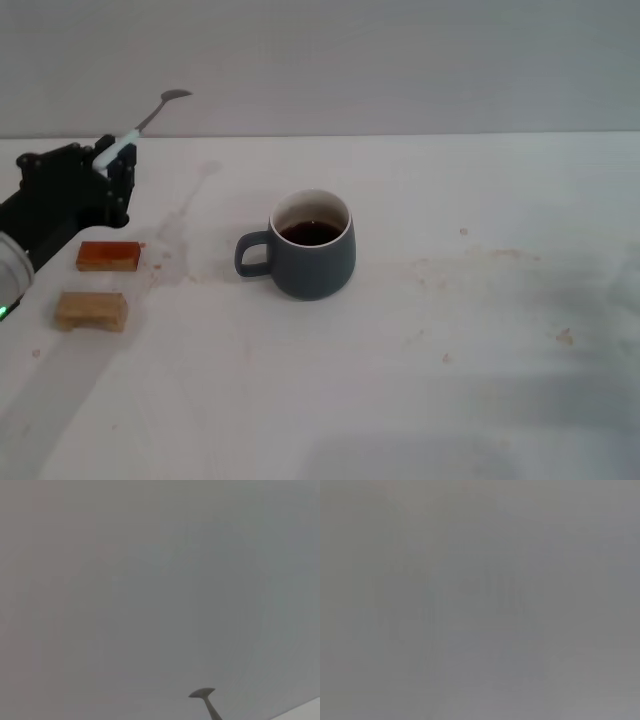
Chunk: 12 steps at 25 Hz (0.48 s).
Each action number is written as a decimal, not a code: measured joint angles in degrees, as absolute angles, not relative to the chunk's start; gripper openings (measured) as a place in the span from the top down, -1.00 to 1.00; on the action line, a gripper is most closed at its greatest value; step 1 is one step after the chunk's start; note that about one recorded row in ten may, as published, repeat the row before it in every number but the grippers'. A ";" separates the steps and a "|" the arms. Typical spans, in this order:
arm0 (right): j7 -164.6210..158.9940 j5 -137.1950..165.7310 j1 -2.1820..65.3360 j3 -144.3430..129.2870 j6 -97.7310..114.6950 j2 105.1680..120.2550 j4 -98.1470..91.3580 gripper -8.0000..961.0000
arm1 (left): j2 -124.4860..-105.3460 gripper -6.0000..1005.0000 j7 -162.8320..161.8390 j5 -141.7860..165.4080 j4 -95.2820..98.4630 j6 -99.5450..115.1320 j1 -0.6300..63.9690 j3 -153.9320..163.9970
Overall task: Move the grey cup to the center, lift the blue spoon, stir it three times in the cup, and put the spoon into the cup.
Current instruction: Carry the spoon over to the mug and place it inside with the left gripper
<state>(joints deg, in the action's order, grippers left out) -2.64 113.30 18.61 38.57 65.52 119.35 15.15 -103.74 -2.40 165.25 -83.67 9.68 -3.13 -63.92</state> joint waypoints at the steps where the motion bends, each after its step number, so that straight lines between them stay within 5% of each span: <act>1: -2.64 113.29 18.47 38.59 65.53 119.35 15.15 0.99 | -103.74 0.64 -1.85 165.29 -84.73 8.48 -3.12 -64.11; 12: -2.65 113.16 17.45 38.58 65.87 119.36 14.92 0.99 | -105.32 0.64 5.99 165.35 -96.91 -7.44 -2.62 -65.48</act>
<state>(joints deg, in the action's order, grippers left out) -2.66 113.16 17.45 38.58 65.87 119.36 14.92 -105.32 5.99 165.35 -96.91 -7.44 -2.63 -65.48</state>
